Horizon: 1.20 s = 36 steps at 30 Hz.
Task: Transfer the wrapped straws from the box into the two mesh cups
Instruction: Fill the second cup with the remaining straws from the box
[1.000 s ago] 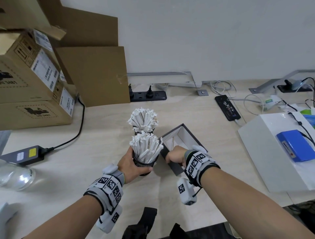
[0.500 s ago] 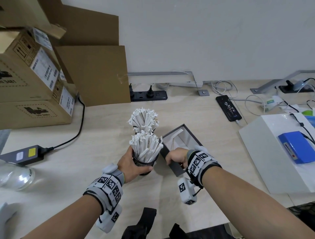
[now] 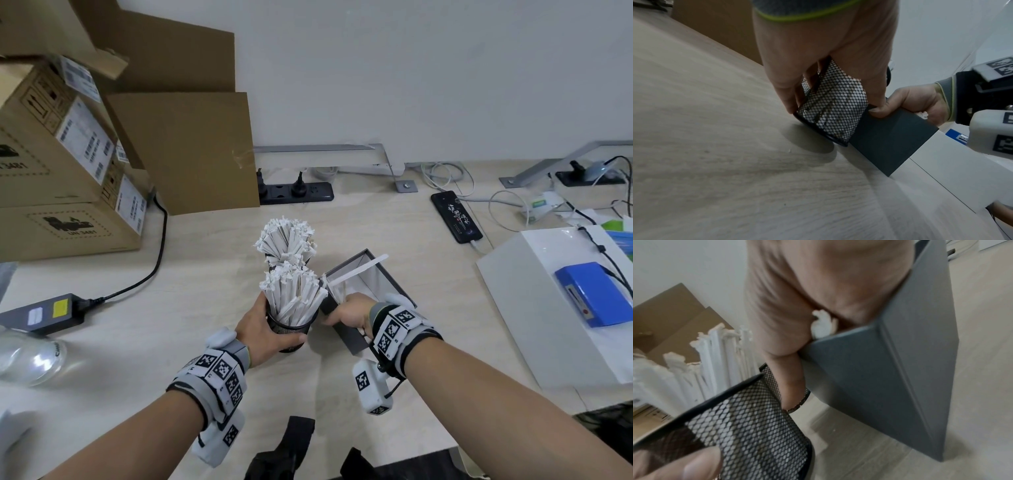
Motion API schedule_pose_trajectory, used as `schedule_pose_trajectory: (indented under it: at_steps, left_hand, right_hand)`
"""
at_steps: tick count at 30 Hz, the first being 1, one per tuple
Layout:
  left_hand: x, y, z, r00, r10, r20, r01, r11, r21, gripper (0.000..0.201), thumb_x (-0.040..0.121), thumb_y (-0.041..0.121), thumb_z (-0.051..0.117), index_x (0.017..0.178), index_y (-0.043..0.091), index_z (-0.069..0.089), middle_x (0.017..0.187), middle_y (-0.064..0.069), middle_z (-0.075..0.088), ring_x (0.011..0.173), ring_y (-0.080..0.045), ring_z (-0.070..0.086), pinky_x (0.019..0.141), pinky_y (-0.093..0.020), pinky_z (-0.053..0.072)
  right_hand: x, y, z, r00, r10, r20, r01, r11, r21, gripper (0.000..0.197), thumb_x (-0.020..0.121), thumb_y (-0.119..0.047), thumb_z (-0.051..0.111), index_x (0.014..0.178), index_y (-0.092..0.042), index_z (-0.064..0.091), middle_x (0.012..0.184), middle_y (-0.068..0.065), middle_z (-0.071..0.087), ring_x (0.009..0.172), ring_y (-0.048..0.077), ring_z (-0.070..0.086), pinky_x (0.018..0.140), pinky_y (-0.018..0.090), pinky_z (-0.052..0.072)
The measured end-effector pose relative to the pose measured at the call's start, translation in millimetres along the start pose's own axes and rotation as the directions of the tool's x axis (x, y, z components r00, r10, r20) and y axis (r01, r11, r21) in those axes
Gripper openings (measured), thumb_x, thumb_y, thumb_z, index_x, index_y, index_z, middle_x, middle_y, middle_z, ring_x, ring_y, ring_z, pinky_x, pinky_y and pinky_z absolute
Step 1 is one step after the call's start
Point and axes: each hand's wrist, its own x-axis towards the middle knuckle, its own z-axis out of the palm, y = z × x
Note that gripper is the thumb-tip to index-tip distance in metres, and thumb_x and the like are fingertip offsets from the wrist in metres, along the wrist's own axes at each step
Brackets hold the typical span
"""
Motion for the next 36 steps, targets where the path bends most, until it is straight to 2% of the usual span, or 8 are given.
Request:
schedule_pose_trajectory:
  at_steps: [3, 7, 11, 15, 20, 27, 31, 36]
  left_hand:
    - [-1, 3, 1, 1.0, 0.013, 0.009, -0.013, 1.0, 0.001, 0.09, 0.061, 0.028, 0.093, 0.136, 0.024, 0.042, 0.112, 0.014, 0.059, 0.108, -0.01, 0.055, 0.092, -0.021, 0.039]
    - [-2, 6, 0, 1.0, 0.019, 0.002, -0.019, 1.0, -0.006, 0.09, 0.063, 0.025, 0.093, 0.137, 0.023, 0.041, 0.11, 0.016, 0.057, 0.107, -0.008, 0.054, 0.091, -0.021, 0.038]
    - [-2, 4, -2, 1.0, 0.021, -0.019, -0.021, 0.999, -0.042, 0.091, 0.063, 0.022, 0.093, 0.138, 0.023, 0.041, 0.11, 0.016, 0.058, 0.109, -0.009, 0.054, 0.092, -0.022, 0.038]
    - [-1, 2, -3, 0.999, 0.027, -0.024, -0.028, 0.998, -0.047, 0.093, 0.063, 0.024, 0.093, 0.139, 0.023, 0.041, 0.114, 0.011, 0.059, 0.111, -0.01, 0.054, 0.094, -0.023, 0.039]
    - [-1, 2, -2, 0.999, 0.023, -0.023, -0.025, 0.998, -0.05, 0.091, 0.063, 0.024, 0.093, 0.138, 0.023, 0.041, 0.114, 0.011, 0.059, 0.109, -0.012, 0.055, 0.095, -0.025, 0.04]
    - [-1, 5, -2, 0.999, 0.031, -0.011, -0.031, 0.997, -0.064, 0.09, 0.064, 0.023, 0.093, 0.138, 0.023, 0.041, 0.114, 0.011, 0.059, 0.11, -0.011, 0.055, 0.093, -0.024, 0.04]
    - [1, 7, 1, 0.999, 0.04, -0.006, -0.041, 0.997, -0.066, 0.09, 0.064, 0.023, 0.093, 0.138, 0.024, 0.041, 0.113, 0.013, 0.059, 0.109, -0.011, 0.056, 0.093, -0.024, 0.04]
    - [1, 7, 2, 0.999, 0.042, -0.007, -0.043, 0.996, -0.073, 0.09, 0.063, 0.023, 0.093, 0.137, 0.023, 0.041, 0.112, 0.013, 0.059, 0.109, -0.011, 0.056, 0.092, -0.023, 0.04]
  right_hand:
    - [2, 1, 2, 0.996, -0.066, -0.057, 0.066, 0.998, -0.006, 0.059, 0.061, -0.038, 0.085, 0.107, -0.008, 0.066, 0.104, 0.008, 0.069, 0.093, 0.023, 0.064, 0.089, 0.035, 0.053]
    - [-8, 2, -3, 0.989, -0.117, -0.091, 0.111, 0.992, -0.063, 0.059, 0.07, -0.057, 0.075, 0.102, -0.008, 0.065, 0.095, 0.008, 0.066, 0.082, 0.021, 0.062, 0.074, 0.03, 0.05]
    - [-16, 6, -6, 0.983, -0.149, -0.111, 0.14, 0.986, -0.088, 0.055, 0.072, -0.066, 0.068, 0.078, -0.012, 0.06, 0.07, 0.001, 0.057, 0.061, 0.014, 0.054, 0.054, 0.025, 0.041]
    - [-21, 9, -8, 0.974, -0.165, -0.156, 0.156, 0.985, -0.071, 0.057, 0.072, -0.073, 0.061, 0.068, -0.017, 0.053, 0.062, -0.002, 0.051, 0.059, 0.015, 0.05, 0.053, 0.027, 0.036]
    - [-28, 9, -13, 0.963, -0.205, -0.178, 0.185, 0.975, -0.12, 0.053, 0.087, -0.061, 0.052, 0.059, -0.018, 0.038, 0.057, -0.001, 0.041, 0.052, 0.017, 0.043, 0.05, 0.028, 0.031]
    - [-31, 8, -25, 0.982, -0.162, -0.098, 0.165, 0.986, 0.018, 0.036, 0.097, -0.039, 0.048, 0.078, -0.01, 0.054, 0.067, 0.004, 0.062, 0.048, 0.02, 0.055, 0.049, 0.026, 0.045]
    - [-38, 7, -34, 0.987, -0.113, -0.113, 0.13, 0.979, 0.158, 0.033, 0.099, -0.031, 0.044, 0.084, -0.004, 0.055, 0.067, 0.01, 0.057, 0.045, 0.021, 0.055, 0.043, 0.024, 0.043]
    - [-43, 8, -38, 0.973, -0.145, -0.177, 0.149, 0.989, 0.013, 0.036, 0.097, -0.036, 0.043, 0.08, -0.01, 0.06, 0.067, 0.005, 0.048, 0.052, 0.023, 0.045, 0.044, 0.025, 0.041]
